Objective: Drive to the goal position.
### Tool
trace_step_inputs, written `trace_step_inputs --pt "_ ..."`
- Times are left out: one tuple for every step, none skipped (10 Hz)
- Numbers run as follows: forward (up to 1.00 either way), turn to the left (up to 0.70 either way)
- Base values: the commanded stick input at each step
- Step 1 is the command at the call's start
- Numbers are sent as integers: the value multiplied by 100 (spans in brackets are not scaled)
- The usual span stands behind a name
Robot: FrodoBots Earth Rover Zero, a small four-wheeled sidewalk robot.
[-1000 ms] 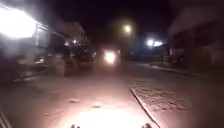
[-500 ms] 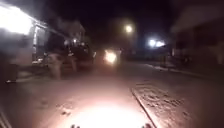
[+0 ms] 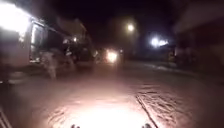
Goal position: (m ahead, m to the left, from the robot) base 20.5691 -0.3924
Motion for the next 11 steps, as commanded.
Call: trace_step_inputs --pt "70 0" --pt "70 0" --pt "70 0" --pt "70 0" --pt "70 0" --pt "70 0" --pt "70 0" --pt "70 0" --pt "70 0" --pt "70 0" --pt "70 0"
